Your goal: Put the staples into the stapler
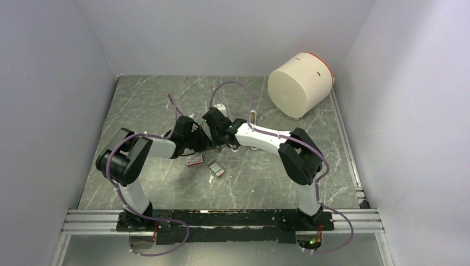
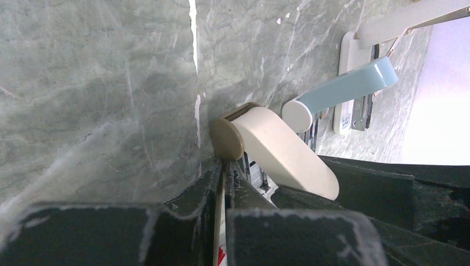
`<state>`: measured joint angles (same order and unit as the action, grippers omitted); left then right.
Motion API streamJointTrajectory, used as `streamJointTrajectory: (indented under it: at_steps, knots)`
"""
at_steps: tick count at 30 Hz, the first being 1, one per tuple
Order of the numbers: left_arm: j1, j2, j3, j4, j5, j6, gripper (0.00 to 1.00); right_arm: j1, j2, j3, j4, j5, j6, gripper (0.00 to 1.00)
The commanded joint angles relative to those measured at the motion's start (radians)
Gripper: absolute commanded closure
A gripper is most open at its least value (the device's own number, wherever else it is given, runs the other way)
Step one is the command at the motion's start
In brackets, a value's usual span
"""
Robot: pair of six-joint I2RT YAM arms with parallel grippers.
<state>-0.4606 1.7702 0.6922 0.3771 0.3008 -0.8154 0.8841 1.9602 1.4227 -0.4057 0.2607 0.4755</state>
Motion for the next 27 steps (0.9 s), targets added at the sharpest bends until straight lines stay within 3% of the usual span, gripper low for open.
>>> streamJointTrajectory:
  at_steps: [1,17,24,27]
  knots:
    - [-0.019,0.078,-0.017,-0.106,-0.112,0.047,0.93,0.027,-0.012,-0.015,-0.049,-0.038,0.02,0.82]
    - [-0.014,-0.049,-0.008,-0.115,-0.009,0.012,0.9,0.038,0.073,-0.001,-0.054,0.008,0.032,0.82]
    - [-0.003,-0.127,-0.017,-0.169,-0.072,0.013,0.88,0.038,0.096,0.017,-0.055,0.014,0.033,0.8]
    - [0.002,-0.18,-0.031,-0.2,-0.123,0.015,0.87,0.039,0.088,0.024,-0.06,0.014,0.035,0.74]
